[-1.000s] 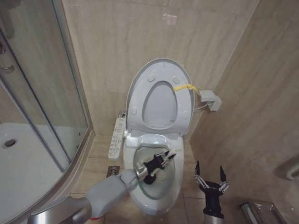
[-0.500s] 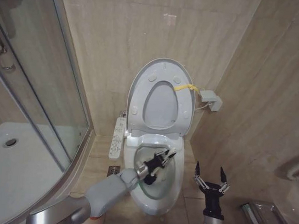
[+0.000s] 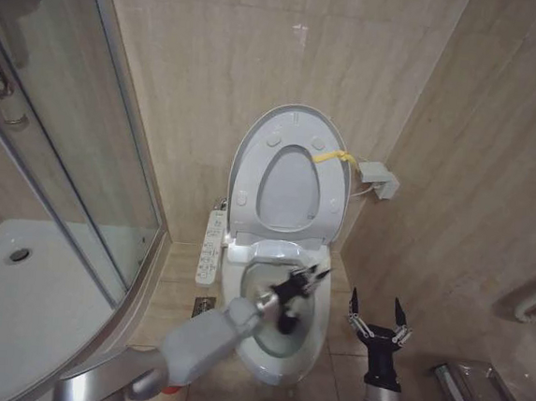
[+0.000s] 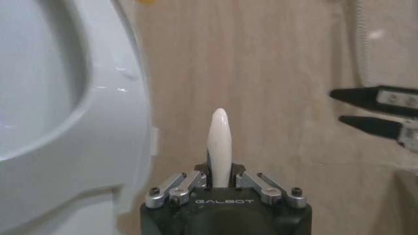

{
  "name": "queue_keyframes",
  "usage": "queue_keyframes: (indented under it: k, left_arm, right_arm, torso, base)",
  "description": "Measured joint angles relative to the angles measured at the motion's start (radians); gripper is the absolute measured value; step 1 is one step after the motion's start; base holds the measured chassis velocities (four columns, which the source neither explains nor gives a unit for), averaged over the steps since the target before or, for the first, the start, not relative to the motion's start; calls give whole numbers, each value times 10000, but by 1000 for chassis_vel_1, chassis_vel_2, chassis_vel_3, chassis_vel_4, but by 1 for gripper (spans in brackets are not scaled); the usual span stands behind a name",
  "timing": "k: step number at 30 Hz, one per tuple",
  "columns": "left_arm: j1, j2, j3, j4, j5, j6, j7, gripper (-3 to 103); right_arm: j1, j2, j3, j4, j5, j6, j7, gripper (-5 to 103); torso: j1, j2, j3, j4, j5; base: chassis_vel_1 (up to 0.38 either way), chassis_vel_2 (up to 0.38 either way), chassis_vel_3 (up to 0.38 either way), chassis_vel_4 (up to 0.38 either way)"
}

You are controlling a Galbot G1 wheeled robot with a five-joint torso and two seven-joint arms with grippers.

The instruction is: Open the toilet lid, clean the toilet bowl with a toilet brush, close the toilet lid, and flush.

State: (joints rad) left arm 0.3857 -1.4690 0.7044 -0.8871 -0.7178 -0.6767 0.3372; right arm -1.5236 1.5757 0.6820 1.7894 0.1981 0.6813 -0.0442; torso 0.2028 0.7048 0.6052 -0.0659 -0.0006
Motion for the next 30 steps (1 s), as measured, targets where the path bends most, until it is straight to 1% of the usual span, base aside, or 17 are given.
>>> queue_keyframes:
  k: [3,6,8,10,12,13,14,16,18,19,22,23,24,26,28,29,30]
  left_arm:
    - [165,239,39,1249,553,-285,366,19]
    - [224,433,-15,1270,526,-334,409,19]
    - [247,428,-45,847,430,-303,366,19]
    - [238,278,-157,435,429,-273,337,19]
    - [147,-46,-322,332,642,-300,386,19]
    - [147,-46,-322,332,642,-300,386,19]
    - [140,-92,-349,538,744,-330,423,19]
    - [236,-115,-605,1608,1005,-425,578,19]
    - [305,-47,-763,1977,1045,-462,652,19]
    - [302,36,-787,1993,1039,-461,666,19]
    - [221,202,-558,1576,893,-441,656,19]
    - [117,214,-397,1108,733,-397,608,19]
    - [-2,171,-272,523,534,-335,526,19]
    - [-51,53,-119,125,387,-280,455,19]
    - [5,61,18,265,403,-290,465,19]
    - [96,89,128,658,505,-311,515,19]
    - [189,104,143,1078,615,-346,577,19]
  right_arm:
    - [-99,-62,-23,16,0,35,-2,100]
    - [-156,-148,29,12,53,83,-2,100]
    - [-132,-152,45,-16,96,90,-1,100]
    - [-69,-103,35,-23,91,84,-1,100]
    - [-29,-14,-5,1,61,68,-5,100]
    - [-29,-14,-5,1,61,68,-5,100]
    - [-24,2,-20,9,41,66,-4,100]
    - [-80,-12,-27,49,21,67,-6,100]
    - [-127,-56,-19,58,27,76,-6,100]
    - [-147,-84,-8,58,26,88,-8,100]
    - [-148,-89,19,19,31,101,-6,100]
    - [-136,-69,15,16,25,101,-10,100]
    - [-110,-36,16,17,27,101,-8,100]
    - [-107,-1,15,26,18,101,-12,100]
    - [-125,7,19,39,18,102,-7,100]
    - [-154,12,17,71,15,104,-7,100]
    - [-186,10,15,98,15,117,-9,100]
  torso:
    - [3,-3,4,18,9]
    - [-1,0,-1,26,4]
    - [2,-3,4,31,10]
    - [3,-4,5,29,11]
    - [1,-2,1,2,1]
    - [1,-2,1,2,1]
    - [1,-2,2,1,1]
    - [2,-4,4,18,9]
    - [2,-3,3,26,6]
    - [0,-1,0,22,1]
    - [2,-4,5,35,14]
    - [4,-5,6,33,14]
    - [2,-3,3,18,5]
    - [1,-2,1,4,3]
    - [2,-2,2,5,3]
    - [2,-3,2,8,5]
    - [2,-3,3,21,7]
  base:
    - [-26,-33,-7,-10]
    - [0,0,0,0]
    - [0,0,0,0]
    - [0,0,0,0]
    - [0,0,0,0]
    - [0,0,0,0]
    - [0,0,0,0]
    - [-23,-27,-11,-2]
    - [0,0,0,0]
    - [0,0,0,0]
    - [0,0,0,0]
    - [0,0,0,0]
    - [0,0,0,0]
    - [0,0,0,0]
    - [0,0,0,0]
    - [0,0,0,0]
    - [0,0,0,0]
